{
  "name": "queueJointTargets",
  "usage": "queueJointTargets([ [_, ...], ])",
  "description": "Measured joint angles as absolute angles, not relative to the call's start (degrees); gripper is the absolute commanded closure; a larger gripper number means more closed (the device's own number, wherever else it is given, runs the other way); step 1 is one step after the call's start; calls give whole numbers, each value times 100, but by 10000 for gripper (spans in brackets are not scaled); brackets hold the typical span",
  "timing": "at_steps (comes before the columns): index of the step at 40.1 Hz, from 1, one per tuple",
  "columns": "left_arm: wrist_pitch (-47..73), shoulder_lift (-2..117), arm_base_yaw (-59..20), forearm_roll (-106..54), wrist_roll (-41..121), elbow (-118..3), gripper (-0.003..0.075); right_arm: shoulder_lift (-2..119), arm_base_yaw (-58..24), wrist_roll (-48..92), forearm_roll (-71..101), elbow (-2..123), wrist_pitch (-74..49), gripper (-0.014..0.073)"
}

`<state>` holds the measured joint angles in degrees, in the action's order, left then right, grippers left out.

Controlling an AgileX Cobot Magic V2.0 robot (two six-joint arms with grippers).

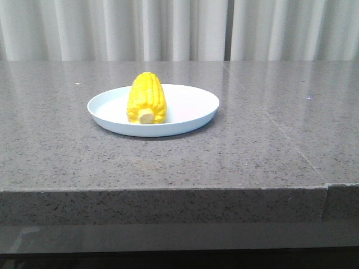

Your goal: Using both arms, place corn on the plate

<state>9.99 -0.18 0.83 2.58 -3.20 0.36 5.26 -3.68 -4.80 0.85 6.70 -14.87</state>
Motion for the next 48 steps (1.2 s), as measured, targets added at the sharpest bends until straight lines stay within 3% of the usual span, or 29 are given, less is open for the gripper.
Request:
queueJointTargets([
  [12,999,-18,83,258,-320,36,741,-41,-200,-480,85,-147,-1480,685],
  [48,999,-18,83,258,-320,36,741,-63,-200,-480,85,-148,-1515,685],
])
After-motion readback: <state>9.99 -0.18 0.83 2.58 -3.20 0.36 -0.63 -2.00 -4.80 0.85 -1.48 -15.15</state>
